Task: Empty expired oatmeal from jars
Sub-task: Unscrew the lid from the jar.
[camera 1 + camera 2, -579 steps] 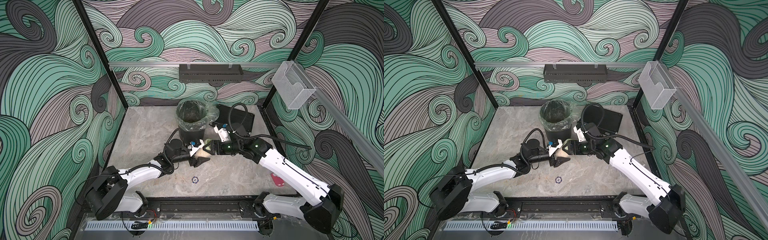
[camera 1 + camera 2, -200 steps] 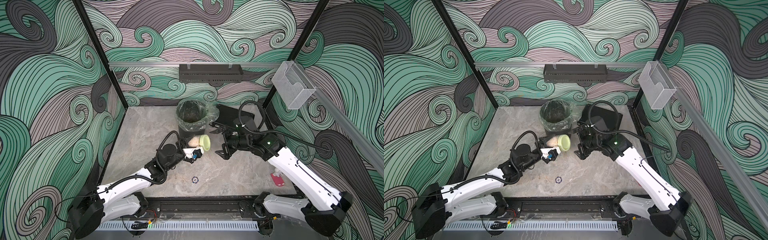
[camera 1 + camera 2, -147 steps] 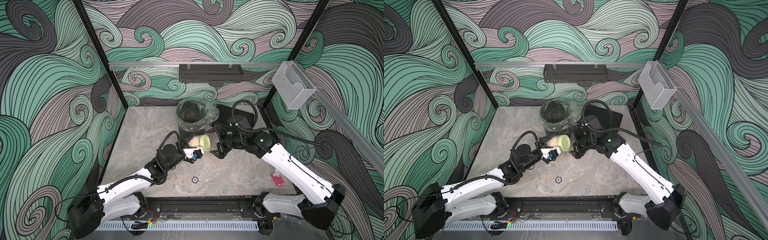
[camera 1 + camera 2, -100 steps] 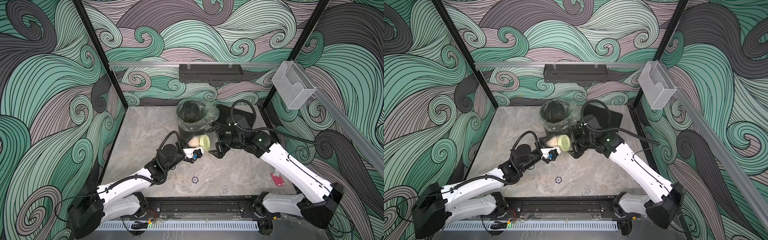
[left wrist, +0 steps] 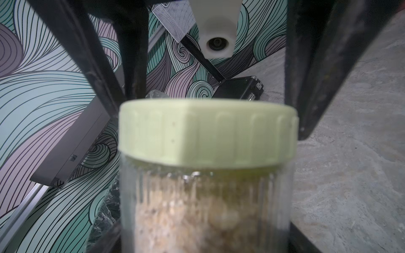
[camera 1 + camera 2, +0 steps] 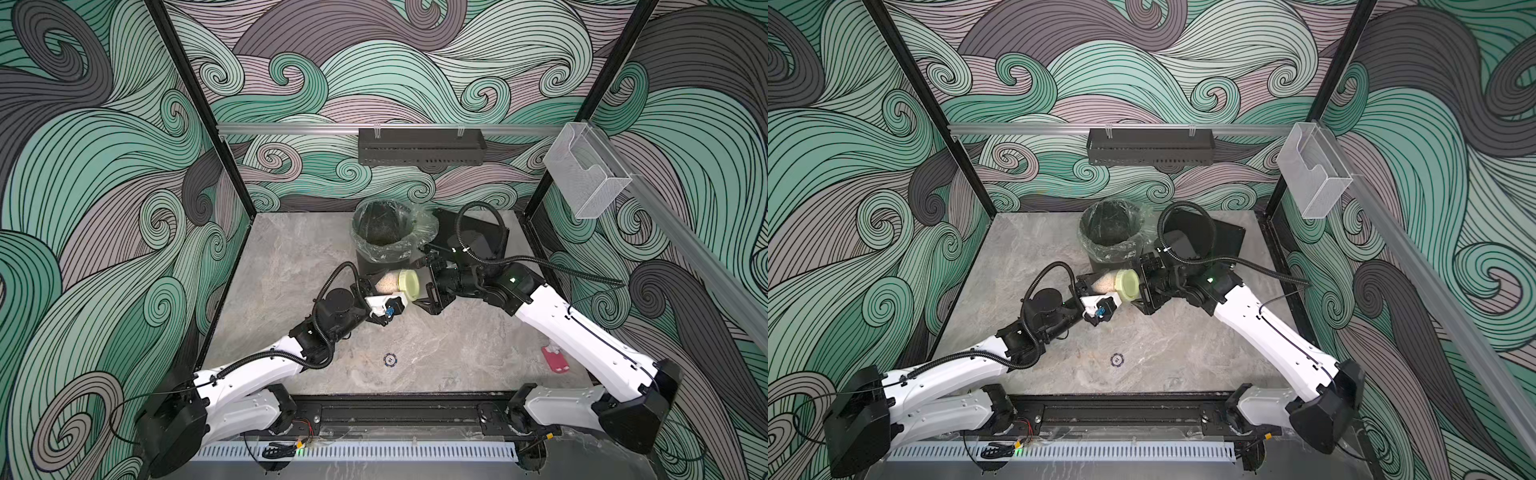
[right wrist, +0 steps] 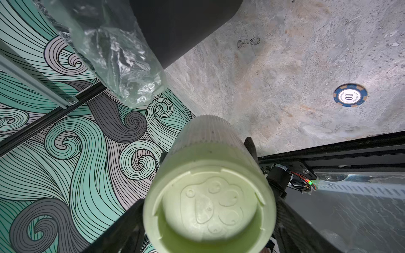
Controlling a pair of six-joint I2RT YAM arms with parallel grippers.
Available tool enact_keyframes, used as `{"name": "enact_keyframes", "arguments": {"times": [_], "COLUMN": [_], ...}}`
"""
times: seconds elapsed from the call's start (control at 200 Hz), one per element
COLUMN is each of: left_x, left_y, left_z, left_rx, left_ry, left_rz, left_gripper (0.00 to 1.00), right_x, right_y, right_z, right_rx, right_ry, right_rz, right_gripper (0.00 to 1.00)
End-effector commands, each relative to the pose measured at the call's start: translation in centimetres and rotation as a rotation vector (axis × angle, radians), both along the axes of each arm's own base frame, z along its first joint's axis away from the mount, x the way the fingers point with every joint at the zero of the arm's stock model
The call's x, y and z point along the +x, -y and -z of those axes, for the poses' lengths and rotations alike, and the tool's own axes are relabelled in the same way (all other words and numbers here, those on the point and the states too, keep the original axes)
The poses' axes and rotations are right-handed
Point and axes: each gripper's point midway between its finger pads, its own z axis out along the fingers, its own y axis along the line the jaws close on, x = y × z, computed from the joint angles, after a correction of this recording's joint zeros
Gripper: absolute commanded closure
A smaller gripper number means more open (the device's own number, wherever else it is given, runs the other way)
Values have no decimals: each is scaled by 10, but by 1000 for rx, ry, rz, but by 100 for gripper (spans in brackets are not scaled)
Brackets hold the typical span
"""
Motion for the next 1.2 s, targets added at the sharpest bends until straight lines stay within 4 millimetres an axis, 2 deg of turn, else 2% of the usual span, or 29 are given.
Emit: {"name": "enact_keyframes", "arguments": {"times": [0.0, 0.18, 0.4, 0.55, 0.811, 1.036, 1.196], "left_x": [-3, -2, -5, -9, -15, -19, -20], "left_y": [-1, -2, 3, 2, -11, -15, -17], "left_z": [-65, -64, -72, -80, -102, -105, -108], "left_rx": [-149, -150, -198, -241, -362, -375, -387], "left_ry": [114, 70, -55, -121, -228, -281, -287], "left_rz": [0, -6, 33, 72, 153, 190, 199], "left_gripper": [85, 86, 88, 89, 91, 92, 92], "right_x": [-3, -4, -6, -7, -4, -1, -8], "right_y": [-4, -3, -8, -9, -11, -15, -18], "right_z": [2, -1, -9, -17, -17, -16, -12], "right_rx": [1, -30, -116, -157, -214, -266, -251], "right_ry": [8, 76, 287, 424, 608, 812, 952], "right_rz": [-31, -86, -302, -431, -611, -798, -958], "right_gripper": [18, 35, 44, 44, 48, 50, 48]}}
